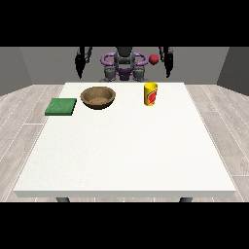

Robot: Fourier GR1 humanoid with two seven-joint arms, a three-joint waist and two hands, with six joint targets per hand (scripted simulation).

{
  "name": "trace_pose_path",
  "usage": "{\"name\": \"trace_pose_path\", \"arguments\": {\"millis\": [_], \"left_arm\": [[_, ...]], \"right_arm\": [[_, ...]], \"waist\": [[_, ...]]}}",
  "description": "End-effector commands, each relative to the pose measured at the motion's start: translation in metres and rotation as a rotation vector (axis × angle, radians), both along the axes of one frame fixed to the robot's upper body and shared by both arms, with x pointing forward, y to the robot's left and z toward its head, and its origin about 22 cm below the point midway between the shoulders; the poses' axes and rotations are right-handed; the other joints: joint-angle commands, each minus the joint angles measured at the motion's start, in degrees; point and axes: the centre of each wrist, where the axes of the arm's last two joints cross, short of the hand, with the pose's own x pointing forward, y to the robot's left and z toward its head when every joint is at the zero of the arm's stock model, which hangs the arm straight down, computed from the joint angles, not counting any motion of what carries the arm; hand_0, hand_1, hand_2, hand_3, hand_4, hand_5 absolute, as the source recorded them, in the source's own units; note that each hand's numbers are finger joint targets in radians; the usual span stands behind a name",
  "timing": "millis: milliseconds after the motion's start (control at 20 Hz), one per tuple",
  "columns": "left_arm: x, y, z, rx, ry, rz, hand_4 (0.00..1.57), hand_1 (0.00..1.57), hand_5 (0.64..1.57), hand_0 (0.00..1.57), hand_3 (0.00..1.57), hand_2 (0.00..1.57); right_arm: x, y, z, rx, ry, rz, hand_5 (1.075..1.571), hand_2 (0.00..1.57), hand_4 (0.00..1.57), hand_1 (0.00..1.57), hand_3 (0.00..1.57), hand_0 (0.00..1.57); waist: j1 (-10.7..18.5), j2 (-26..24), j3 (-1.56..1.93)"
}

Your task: Pick the cup and pour the ball into the bowl, then pick the bowl and place it on the pad

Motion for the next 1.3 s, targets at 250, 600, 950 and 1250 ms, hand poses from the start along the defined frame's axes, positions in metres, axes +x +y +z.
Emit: {"name": "trace_pose_path", "arguments": {"millis": [250,600,950,1250], "left_arm": [[0.003,0.012,0.036,0.037,-0.026,0.003,0.00,0.00,1.562,0.00,0.00,0.00],[-0.057,-0.005,0.036,-0.226,0.196,0.043,0.00,0.00,1.553,0.00,0.00,0.00],[-0.074,-0.024,0.060,-0.212,0.031,0.041,0.00,0.00,1.546,0.00,0.00,0.00],[-0.037,-0.012,0.020,-0.152,-0.193,0.069,0.00,0.00,1.527,0.00,0.00,0.00]], "right_arm": [[0.003,-0.005,0.035,-0.031,-0.027,0.022,1.570,0.00,0.58,0.00,0.00,0.00],[-0.062,-0.017,0.024,0.174,0.244,-0.041,1.570,0.00,0.52,0.00,0.00,0.00],[-0.086,-0.039,0.054,0.160,0.110,0.002,1.570,0.00,0.48,0.00,0.00,0.00],[-0.058,-0.016,0.036,0.183,-0.102,0.071,1.571,0.00,0.40,0.00,0.00,0.00]], "waist": [[0.9,-16.8,-1.00],[0.8,-27.9,-1.16],[-0.4,-18.2,-1.15],[-4.3,-4.7,-1.19]]}}
